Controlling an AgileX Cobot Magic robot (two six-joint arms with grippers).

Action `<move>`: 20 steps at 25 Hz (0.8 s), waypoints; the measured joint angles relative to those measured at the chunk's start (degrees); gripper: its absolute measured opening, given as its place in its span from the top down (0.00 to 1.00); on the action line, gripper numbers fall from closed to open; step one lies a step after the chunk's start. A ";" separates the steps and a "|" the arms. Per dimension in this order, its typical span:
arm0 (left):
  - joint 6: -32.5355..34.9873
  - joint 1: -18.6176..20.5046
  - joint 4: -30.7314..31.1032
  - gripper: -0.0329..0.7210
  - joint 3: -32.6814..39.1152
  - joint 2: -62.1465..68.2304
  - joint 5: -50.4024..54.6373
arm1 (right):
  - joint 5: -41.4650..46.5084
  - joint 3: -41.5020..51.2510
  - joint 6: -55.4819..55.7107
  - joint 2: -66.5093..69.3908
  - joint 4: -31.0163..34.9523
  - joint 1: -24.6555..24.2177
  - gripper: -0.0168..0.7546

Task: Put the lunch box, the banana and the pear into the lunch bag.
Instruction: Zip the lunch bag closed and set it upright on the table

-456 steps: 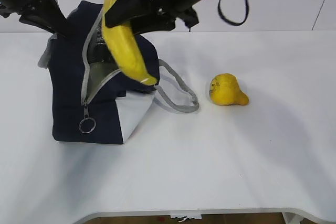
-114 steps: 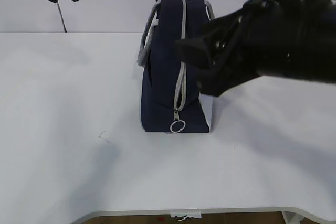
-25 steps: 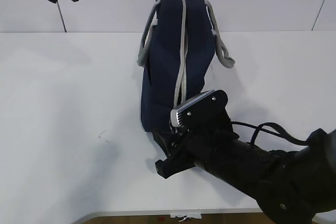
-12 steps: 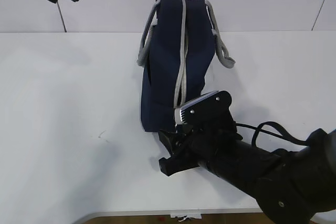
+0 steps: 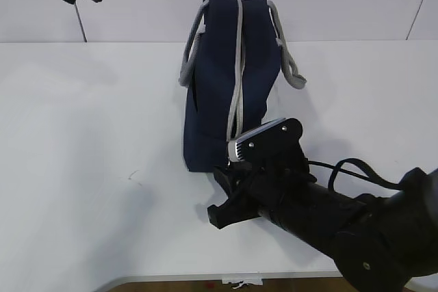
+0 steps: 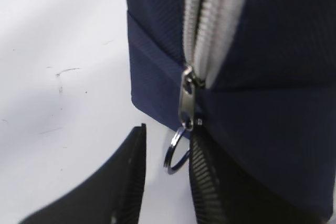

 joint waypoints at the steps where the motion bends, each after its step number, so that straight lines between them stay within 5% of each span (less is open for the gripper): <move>1: 0.00 0.00 0.00 0.51 0.00 0.00 0.00 | 0.00 0.00 0.00 0.00 0.00 0.00 0.70; 20: 0.00 0.00 0.00 0.54 0.00 0.00 0.00 | 1.47 -0.03 0.00 0.04 5.00 0.00 0.83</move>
